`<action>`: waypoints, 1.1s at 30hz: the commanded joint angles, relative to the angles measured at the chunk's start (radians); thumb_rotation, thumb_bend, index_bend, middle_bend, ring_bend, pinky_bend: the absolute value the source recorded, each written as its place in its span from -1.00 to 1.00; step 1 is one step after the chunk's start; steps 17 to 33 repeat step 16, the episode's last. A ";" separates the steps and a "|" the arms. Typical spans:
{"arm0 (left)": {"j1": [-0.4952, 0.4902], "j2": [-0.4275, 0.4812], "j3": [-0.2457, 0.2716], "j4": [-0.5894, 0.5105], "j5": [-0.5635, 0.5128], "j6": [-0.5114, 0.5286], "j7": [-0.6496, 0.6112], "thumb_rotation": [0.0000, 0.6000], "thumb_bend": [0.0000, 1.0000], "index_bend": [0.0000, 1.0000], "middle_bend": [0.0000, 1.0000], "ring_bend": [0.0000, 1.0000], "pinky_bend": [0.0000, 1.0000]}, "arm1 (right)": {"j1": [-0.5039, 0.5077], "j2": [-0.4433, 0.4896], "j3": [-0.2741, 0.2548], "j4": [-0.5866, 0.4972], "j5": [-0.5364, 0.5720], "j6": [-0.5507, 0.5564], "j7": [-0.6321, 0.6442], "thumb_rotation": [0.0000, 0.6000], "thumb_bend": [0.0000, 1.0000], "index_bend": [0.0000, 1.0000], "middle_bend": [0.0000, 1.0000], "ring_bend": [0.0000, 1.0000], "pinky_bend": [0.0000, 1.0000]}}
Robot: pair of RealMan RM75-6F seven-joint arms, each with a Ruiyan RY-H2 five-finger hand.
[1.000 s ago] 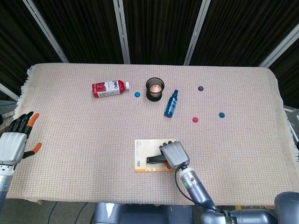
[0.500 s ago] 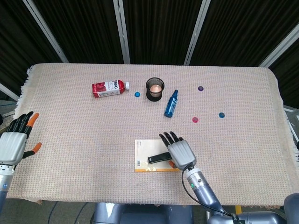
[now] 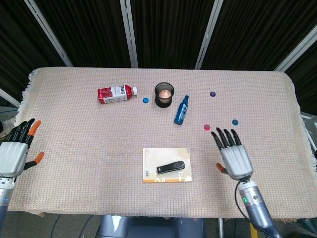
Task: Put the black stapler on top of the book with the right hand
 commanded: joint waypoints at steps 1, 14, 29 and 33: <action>0.000 -0.003 0.000 -0.003 -0.004 -0.002 0.009 1.00 -0.44 -1.00 -1.00 -0.95 -0.74 | -0.104 0.092 -0.043 0.159 -0.125 0.097 0.241 1.00 -0.72 -1.00 -1.00 -1.00 -1.00; 0.000 -0.012 0.002 -0.011 -0.004 -0.003 0.042 1.00 -0.44 -1.00 -1.00 -0.95 -0.74 | -0.265 0.081 -0.043 0.448 -0.133 0.191 0.534 1.00 -0.72 -1.00 -1.00 -1.00 -1.00; 0.002 -0.010 0.002 -0.012 -0.004 -0.001 0.040 1.00 -0.44 -1.00 -1.00 -0.95 -0.74 | -0.276 0.083 -0.033 0.445 -0.138 0.212 0.534 1.00 -0.72 -1.00 -1.00 -1.00 -1.00; 0.002 -0.010 0.002 -0.012 -0.004 -0.001 0.040 1.00 -0.44 -1.00 -1.00 -0.95 -0.74 | -0.276 0.083 -0.033 0.445 -0.138 0.212 0.534 1.00 -0.72 -1.00 -1.00 -1.00 -1.00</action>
